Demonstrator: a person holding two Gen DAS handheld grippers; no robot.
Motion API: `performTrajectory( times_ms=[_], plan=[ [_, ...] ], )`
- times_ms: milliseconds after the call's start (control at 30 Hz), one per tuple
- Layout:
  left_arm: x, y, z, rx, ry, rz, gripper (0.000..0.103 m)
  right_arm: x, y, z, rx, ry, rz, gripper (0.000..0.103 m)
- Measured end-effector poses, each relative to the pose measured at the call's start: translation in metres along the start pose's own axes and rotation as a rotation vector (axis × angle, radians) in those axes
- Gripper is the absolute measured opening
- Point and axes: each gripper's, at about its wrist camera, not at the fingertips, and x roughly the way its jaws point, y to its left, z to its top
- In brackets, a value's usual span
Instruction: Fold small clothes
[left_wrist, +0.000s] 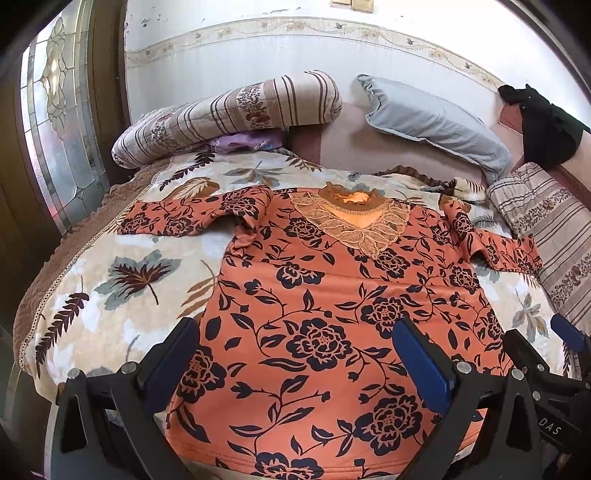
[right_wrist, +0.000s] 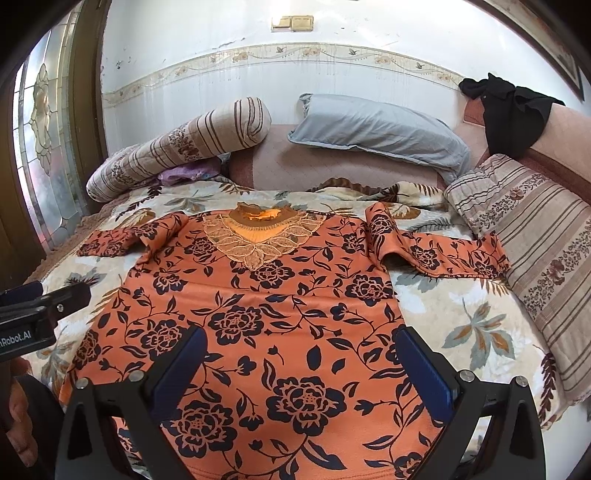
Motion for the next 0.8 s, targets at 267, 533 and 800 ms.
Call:
performTrajectory(
  times_ms=[267,533,800],
  plan=[
    [0.0015,-0.0023,-0.0007,0.004,0.001,-0.003,0.103,-0.0001,0.0013,0.0015,-0.004,-0.003,0.002,0.103],
    [0.0032,-0.0022,-0.0015,-0.001,0.008,-0.003,0.103,0.0016,0.0025,0.0000,-0.006,-0.002,0.001,0.103],
    [0.0045,-0.0033,-0.0020,0.003,0.013,-0.008,0.103,0.0025,0.0031,0.0004,-0.008,-0.005,0.001,0.103]
  ],
)
